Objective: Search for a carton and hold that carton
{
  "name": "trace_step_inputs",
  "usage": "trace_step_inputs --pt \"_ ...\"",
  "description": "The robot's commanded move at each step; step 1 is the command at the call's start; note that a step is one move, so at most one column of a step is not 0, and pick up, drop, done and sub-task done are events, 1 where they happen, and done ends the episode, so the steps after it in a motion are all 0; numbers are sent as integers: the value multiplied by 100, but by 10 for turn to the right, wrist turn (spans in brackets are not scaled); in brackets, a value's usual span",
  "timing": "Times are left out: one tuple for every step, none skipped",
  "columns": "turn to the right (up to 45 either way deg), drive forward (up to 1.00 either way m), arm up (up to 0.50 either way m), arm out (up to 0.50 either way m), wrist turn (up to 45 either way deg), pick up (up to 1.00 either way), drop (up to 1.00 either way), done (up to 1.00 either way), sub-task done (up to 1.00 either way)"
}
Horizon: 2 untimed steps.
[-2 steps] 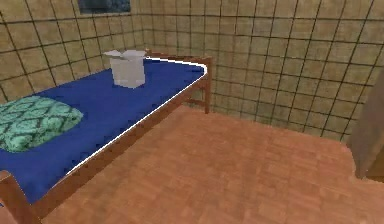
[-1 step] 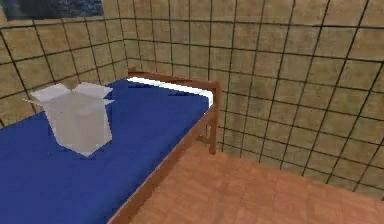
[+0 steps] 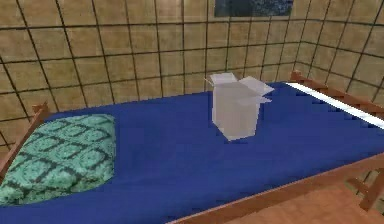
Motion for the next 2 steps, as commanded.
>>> trace_step_inputs --pt "-450 0 0 0 0 0 0 0 0" --pt "-300 0 0 0 0 0 0 0 0"
